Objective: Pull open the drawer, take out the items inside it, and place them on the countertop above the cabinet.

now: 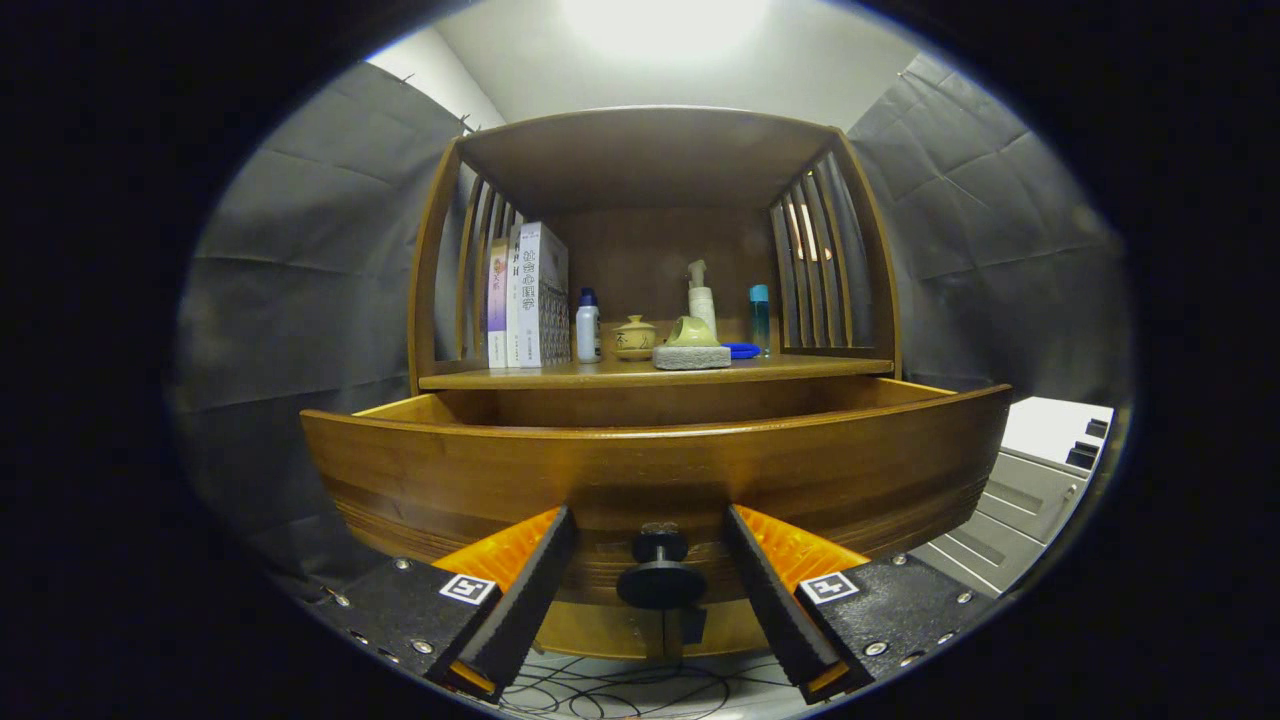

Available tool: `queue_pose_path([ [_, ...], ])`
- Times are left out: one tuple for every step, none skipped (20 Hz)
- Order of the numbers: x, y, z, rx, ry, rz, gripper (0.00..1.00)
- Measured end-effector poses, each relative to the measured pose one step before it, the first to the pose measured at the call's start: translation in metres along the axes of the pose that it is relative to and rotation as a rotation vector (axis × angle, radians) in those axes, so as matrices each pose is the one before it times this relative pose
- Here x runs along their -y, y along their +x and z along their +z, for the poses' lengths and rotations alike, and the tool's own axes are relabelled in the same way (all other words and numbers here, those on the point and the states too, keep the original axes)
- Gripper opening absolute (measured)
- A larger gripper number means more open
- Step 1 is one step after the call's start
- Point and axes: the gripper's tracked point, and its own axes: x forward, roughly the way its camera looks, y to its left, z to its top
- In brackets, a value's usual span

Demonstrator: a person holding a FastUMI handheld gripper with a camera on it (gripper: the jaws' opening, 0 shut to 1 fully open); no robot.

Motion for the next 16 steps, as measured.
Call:
queue_pose_path([
  [-0.00014,0.00090,0.00103,0.00259,-0.00114,0.00014,0.95],
  [-0.00013,0.00025,0.00086,0.00269,-0.00023,0.00040,0.95],
  [-0.00026,0.00142,0.00213,0.00431,-0.00076,0.00028,0.95],
  [0.00020,0.00154,0.00265,0.00591,0.00124,0.00085,0.95],
  [-0.00049,0.00386,-0.00037,-0.00984,0.00076,0.00190,0.95],
  [0.00095,0.00319,0.00160,0.00399,-0.00115,0.00011,0.95],
  [0.00040,0.00349,0.00106,-0.00026,-0.00353,0.00196,0.95],
  [0.00032,0.00438,0.00227,0.00043,-0.00031,0.00106,0.95],
  [-0.00013,0.00495,-0.00056,0.00259,-0.00079,-0.00035,0.95],
  [0.00051,0.00565,0.00030,-0.00606,0.00186,0.00133,0.95],
  [-0.00001,0.00342,0.00139,0.00420,-0.00065,0.00039,0.95],
  [0.00033,0.00544,-0.00092,-0.00670,-0.00120,0.00055,0.95],
  [0.00012,0.00501,0.00109,0.00239,-0.00047,-0.00015,0.95],
  [0.00043,0.00406,-0.00033,-0.00425,-0.00208,0.00053,0.95],
  [-0.00022,0.00488,0.00133,0.00246,0.00083,0.00012,0.95],
  [-0.00004,0.00406,-0.00038,-0.00133,-0.00026,0.00016,0.95],
])
